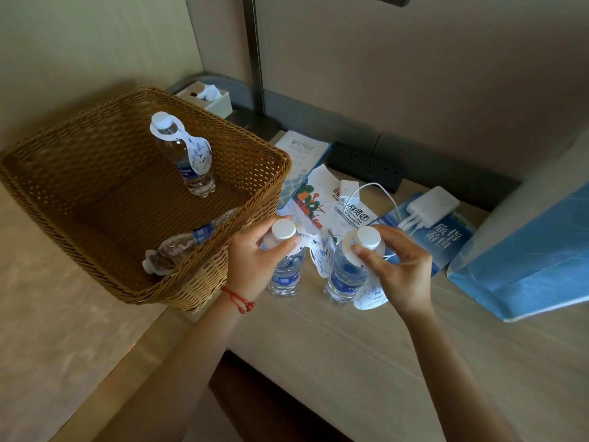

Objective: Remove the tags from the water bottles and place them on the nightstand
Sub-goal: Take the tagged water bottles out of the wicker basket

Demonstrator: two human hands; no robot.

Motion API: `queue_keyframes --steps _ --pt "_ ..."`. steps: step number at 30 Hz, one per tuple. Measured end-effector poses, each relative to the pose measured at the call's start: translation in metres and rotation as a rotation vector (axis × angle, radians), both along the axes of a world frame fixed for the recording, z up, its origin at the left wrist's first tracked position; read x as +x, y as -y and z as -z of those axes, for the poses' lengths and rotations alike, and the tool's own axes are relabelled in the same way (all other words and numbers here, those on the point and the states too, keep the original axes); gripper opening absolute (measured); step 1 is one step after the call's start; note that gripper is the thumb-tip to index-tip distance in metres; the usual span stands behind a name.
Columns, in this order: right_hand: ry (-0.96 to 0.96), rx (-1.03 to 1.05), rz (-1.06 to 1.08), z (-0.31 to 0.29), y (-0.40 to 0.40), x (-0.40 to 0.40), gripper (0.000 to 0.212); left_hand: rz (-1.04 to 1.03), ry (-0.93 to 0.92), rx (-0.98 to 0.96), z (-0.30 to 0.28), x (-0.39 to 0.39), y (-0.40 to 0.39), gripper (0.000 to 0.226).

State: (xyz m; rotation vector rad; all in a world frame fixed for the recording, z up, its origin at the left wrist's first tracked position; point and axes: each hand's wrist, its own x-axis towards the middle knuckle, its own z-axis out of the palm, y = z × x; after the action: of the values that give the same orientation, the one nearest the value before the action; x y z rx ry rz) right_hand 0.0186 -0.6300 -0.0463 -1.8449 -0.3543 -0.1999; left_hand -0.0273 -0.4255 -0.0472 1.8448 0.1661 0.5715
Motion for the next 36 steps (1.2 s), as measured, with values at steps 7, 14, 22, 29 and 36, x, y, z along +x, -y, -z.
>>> queue_keyframes --steps 7,14,22,29,36 --pt "-0.076 -0.032 -0.023 0.0 0.003 -0.001 0.027 0.009 -0.025 -0.014 0.0 -0.004 0.002 0.027" --pt "-0.149 -0.107 0.01 -0.013 0.007 -0.01 0.045 -0.046 -0.014 -0.036 -0.004 -0.021 0.009 0.046" --pt "-0.048 -0.163 0.016 -0.029 0.015 -0.049 0.044 -0.081 0.02 0.181 -0.021 -0.063 0.02 0.038" --pt "0.172 -0.456 -0.088 -0.033 0.012 -0.089 0.042 -0.167 -0.145 0.601 -0.03 -0.12 0.012 0.042" --pt "0.282 -0.573 -0.202 -0.042 -0.018 -0.12 0.042 -0.317 -0.288 0.801 -0.038 -0.18 -0.018 0.055"
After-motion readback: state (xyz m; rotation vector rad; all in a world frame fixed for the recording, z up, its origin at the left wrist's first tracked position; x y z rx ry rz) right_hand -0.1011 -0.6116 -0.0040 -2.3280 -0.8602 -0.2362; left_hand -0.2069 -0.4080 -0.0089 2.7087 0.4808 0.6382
